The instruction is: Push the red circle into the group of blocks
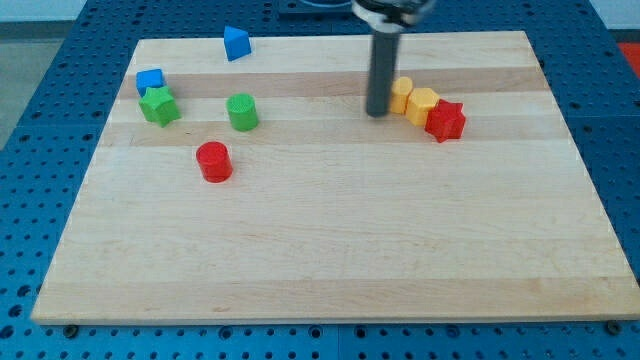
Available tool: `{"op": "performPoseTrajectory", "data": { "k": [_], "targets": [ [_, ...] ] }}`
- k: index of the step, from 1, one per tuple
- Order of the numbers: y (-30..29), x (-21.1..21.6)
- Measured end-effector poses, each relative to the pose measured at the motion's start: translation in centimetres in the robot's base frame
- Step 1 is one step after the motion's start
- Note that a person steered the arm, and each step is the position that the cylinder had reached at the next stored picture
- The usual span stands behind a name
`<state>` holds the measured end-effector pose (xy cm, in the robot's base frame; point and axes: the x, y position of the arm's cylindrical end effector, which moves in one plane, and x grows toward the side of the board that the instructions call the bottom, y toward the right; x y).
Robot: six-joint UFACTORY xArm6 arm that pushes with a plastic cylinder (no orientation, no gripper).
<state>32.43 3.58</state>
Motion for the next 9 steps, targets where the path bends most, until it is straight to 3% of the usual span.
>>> {"op": "performPoseTrajectory", "data": {
  "k": [1, 2, 3, 4, 7, 8, 9],
  "targets": [
    [1.3, -1.4],
    [6.4, 1.5],
    [-0.9, 5.4],
    [-9.5, 16.1],
    [-28.6, 11.6],
    [-25.4, 6.7],
    [-11.7, 10.3]
  ]
}}
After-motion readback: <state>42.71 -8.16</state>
